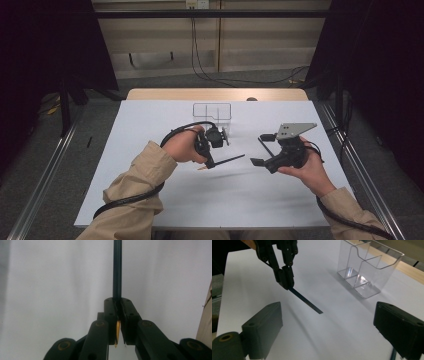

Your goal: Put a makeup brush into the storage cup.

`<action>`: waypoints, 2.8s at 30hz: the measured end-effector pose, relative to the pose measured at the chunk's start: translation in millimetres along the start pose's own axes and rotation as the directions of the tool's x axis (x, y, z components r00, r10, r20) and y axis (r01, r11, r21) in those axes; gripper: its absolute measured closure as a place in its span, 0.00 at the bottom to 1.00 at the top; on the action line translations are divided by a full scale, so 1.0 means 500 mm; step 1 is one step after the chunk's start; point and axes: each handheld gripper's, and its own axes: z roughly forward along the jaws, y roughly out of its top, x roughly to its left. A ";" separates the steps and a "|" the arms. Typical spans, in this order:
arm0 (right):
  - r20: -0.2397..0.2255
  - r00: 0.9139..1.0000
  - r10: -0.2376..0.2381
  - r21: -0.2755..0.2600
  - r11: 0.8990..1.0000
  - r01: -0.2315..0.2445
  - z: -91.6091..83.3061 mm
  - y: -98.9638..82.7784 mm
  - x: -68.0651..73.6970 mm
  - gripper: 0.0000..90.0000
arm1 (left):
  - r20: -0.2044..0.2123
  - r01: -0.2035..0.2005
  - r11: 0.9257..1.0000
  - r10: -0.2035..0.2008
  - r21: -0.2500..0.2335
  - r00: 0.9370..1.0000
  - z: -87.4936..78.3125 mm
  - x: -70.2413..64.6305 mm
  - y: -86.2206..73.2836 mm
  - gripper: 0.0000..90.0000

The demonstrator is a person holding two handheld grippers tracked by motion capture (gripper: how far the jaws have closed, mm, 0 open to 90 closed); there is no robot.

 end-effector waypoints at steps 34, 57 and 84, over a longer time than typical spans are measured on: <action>-0.180 0.962 -0.205 0.318 0.913 0.254 0.100 0.070 0.007 0.59 | 0.015 -0.025 0.999 0.025 -0.036 1.000 -0.005 -0.003 0.014 0.94; -0.310 0.929 -0.204 0.397 0.860 0.321 0.123 0.060 0.011 0.89 | 0.144 -0.055 0.997 0.063 -0.063 0.988 -0.010 0.002 0.014 0.94; -0.338 0.921 -0.193 0.420 0.845 0.331 0.124 0.026 0.012 0.95 | 0.137 -0.003 0.966 0.040 -0.258 0.990 -0.038 0.015 -0.003 0.65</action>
